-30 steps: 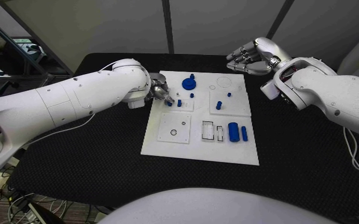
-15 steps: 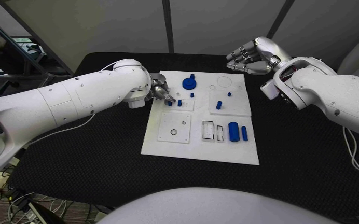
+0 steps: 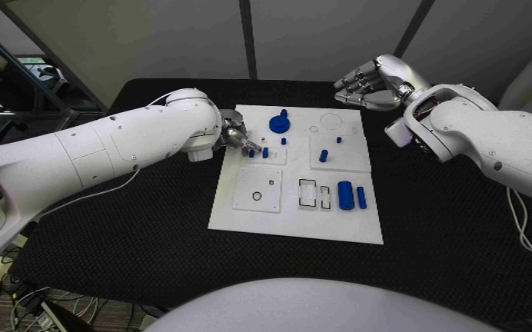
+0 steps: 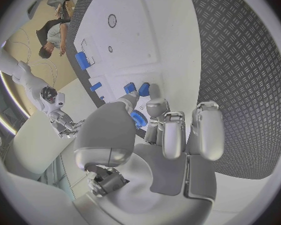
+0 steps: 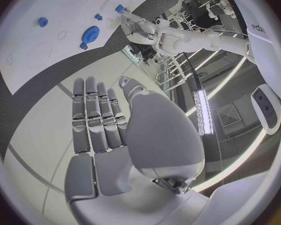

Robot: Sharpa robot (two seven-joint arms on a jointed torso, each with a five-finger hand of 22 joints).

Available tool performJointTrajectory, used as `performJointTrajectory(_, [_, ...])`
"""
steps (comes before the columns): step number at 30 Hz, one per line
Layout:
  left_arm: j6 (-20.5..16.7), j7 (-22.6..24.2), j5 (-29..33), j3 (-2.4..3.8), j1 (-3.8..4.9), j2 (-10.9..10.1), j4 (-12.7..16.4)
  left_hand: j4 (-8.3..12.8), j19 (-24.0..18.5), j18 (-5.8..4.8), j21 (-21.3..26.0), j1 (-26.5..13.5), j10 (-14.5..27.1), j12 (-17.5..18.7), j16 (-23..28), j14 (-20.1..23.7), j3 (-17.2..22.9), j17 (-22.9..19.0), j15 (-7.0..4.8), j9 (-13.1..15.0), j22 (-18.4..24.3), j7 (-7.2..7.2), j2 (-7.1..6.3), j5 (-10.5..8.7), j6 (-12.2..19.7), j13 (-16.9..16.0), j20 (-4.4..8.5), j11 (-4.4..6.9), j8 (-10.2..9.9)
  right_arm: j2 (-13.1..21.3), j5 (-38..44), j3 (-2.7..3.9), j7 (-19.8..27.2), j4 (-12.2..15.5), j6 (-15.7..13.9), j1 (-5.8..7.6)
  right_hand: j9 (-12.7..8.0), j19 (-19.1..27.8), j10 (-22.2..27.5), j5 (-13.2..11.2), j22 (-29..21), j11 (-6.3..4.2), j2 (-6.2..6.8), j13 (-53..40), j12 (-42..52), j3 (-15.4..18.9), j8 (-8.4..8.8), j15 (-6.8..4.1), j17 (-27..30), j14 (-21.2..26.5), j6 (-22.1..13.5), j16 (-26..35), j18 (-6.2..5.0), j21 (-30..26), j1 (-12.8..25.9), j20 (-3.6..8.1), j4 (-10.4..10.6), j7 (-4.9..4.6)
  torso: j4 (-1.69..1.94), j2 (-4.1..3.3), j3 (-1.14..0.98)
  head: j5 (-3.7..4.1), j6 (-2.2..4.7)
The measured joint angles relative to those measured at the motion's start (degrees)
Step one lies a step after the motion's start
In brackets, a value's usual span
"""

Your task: Assemble the parts on the task board

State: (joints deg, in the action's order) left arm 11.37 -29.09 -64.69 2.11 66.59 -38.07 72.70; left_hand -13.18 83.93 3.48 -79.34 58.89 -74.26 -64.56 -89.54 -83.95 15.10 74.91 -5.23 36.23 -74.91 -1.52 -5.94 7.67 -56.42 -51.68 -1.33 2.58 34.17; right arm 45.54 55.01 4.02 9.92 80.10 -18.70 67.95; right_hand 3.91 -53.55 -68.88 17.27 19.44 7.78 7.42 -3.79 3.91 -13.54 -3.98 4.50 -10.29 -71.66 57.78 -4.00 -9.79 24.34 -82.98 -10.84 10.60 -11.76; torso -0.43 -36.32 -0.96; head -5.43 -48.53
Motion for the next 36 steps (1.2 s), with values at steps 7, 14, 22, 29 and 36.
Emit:
performJointTrajectory(7, [-1.0, -0.1, 0.0, -0.01, -0.01, -0.3, 0.3, -1.9, 0.0, 0.00, 0.0, 0.4, 0.0, 0.0, 0.0, 0.0, -3.2, 0.0, 0.00, 0.2, 0.0, 0.00, 0.39, 0.00, 0.0, 0.0, 0.00, 0.00, -0.2, 0.0, 0.0, 0.00, 0.0, 0.0, 0.0, 0.00, 0.0, -0.2, 0.0, 0.0, -0.1, 0.00, -0.29, 0.0, 0.0, 0.2, 0.00, 0.00, 0.0, 0.0, 0.0, 0.0, -0.01, -0.2, 0.3, -0.21, 0.2, 0.00, 0.00, 0.01, 0.03, 0.09, 0.07])
performJointTrajectory(14, [-2.6, -0.1, 0.8, 0.26, 0.01, -0.6, 0.9, -3.4, 0.0, 0.00, 0.0, 0.1, 1.5, 1.5, 0.0, 0.0, -6.4, 0.0, 0.00, 0.2, 0.0, -0.57, 1.26, 0.00, 0.6, 2.3, 0.00, -0.66, -0.8, -0.1, 0.0, 0.00, 0.0, -0.2, 0.0, 0.00, 0.0, -0.2, 0.0, 0.0, -0.1, 0.00, -0.29, 0.0, 0.0, 0.2, 0.00, 0.00, 0.0, 0.0, 0.0, 0.0, 0.00, -0.2, 0.3, -0.21, 0.2, 0.00, 0.00, 0.00, 0.08, 0.11, 0.19])
performJointTrajectory(22, [-7.2, 1.3, 3.7, 1.47, 0.14, -1.4, 1.1, -3.2, -0.8, -0.01, 8.5, 3.4, 10.6, 10.3, 4.7, 0.0, -10.2, 0.0, 1.95, -2.3, 0.0, -3.43, 3.40, 0.00, 6.5, 13.8, -1.36, -3.20, -5.3, -0.2, 0.0, 0.00, 0.0, -0.4, 0.0, 0.00, 0.0, -0.2, 0.0, 0.0, -0.2, 0.00, -0.28, 0.0, 0.0, 0.2, 0.00, 0.00, 0.1, 0.0, 0.0, 0.0, 0.00, -0.2, 0.3, -0.21, 0.2, 0.00, 0.00, -0.01, 0.06, 0.21, 0.25])
performJointTrajectory(29, [-12.7, 5.5, 5.2, 1.81, 0.22, -1.6, 1.4, -1.7, -17.4, 7.59, 43.6, 12.4, 21.8, 15.1, 34.9, 13.8, -11.6, -22.4, 5.23, -5.1, 21.7, -6.84, 3.85, 0.29, 12.2, 17.8, -4.25, -6.48, -7.1, -0.2, 0.0, 0.00, 0.0, -0.5, 0.0, -0.01, 0.0, -0.2, 0.0, 0.0, -0.2, 0.00, -0.28, 0.0, 0.0, 0.3, 0.00, 0.00, 0.1, 0.0, 0.0, 0.0, -0.01, -0.2, 0.3, -0.21, 0.3, 0.05, 0.01, -0.01, 0.01, 0.44, 0.34])
performJointTrajectory(36, [-17.4, 14.3, 2.9, 1.72, 0.29, 0.4, 1.5, 3.3, -20.8, 7.59, 53.3, 25.6, 28.0, 24.8, 47.2, 21.5, -7.1, -33.5, 7.16, -11.1, 29.5, -8.25, 2.62, 0.29, 14.1, 26.8, -6.06, -8.58, -10.5, -0.3, 0.0, 0.00, 0.0, -0.5, 0.0, -0.01, 0.0, -0.2, 0.0, 0.0, -0.2, 0.00, -0.28, 0.0, 0.0, 0.3, 0.00, 0.00, 0.1, 0.0, -0.2, 0.0, -0.01, -0.4, 0.3, -0.21, 0.3, 0.19, 0.01, -0.01, -0.01, 0.98, 0.87])
